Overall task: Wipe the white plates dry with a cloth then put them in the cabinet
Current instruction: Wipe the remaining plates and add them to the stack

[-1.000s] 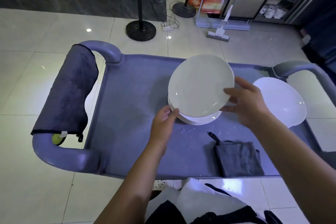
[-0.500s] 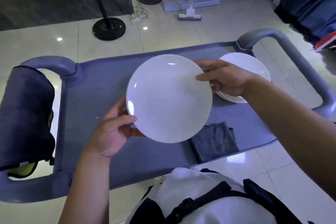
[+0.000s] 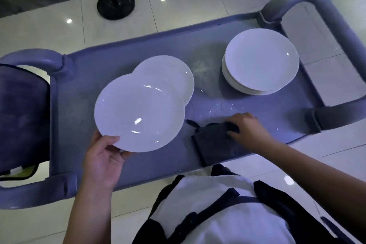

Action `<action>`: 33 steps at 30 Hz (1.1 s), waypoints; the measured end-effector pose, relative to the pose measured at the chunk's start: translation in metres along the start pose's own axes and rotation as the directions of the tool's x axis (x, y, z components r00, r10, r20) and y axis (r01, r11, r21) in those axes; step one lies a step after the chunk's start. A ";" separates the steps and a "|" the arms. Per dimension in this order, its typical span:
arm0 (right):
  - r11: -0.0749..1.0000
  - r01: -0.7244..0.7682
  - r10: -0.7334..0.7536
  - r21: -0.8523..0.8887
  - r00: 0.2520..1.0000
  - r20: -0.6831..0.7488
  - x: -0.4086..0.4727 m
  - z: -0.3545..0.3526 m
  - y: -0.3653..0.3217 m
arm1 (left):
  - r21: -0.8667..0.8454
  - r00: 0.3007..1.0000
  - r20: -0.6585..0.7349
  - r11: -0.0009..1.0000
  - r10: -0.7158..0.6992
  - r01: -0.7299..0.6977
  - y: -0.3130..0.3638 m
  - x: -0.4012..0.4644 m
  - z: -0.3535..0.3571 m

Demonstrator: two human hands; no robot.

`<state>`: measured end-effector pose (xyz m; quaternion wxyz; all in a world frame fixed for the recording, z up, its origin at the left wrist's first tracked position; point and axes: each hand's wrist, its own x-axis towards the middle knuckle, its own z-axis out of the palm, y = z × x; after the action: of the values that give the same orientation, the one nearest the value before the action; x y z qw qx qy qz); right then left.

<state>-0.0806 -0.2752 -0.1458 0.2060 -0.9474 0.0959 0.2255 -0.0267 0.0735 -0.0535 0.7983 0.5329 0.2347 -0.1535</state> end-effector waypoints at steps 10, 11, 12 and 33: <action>0.931 -0.042 0.067 0.364 0.996 -0.057 0.005 -0.014 0.011 | 0.096 0.996 -0.088 0.995 -0.016 0.025 -0.015 -0.001 0.040; 0.920 -0.073 0.091 0.384 0.995 -0.028 0.006 -0.019 0.016 | 0.099 0.996 -0.089 0.995 -0.019 0.028 -0.015 -0.001 0.044; 0.917 -0.095 0.109 0.388 0.994 -0.012 0.007 -0.022 0.019 | 0.103 0.996 -0.087 0.994 -0.020 0.029 -0.016 -0.001 0.047; 0.938 0.024 0.051 -0.346 0.977 0.206 0.029 -0.032 -0.034 | 0.042 1.000 0.014 0.999 -0.005 0.005 -0.008 0.011 0.056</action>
<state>-0.0331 -0.2613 -0.1211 0.0436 -0.9387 0.0388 0.3398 -0.0100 0.0187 -0.0474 0.7884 0.5477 0.2271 -0.1641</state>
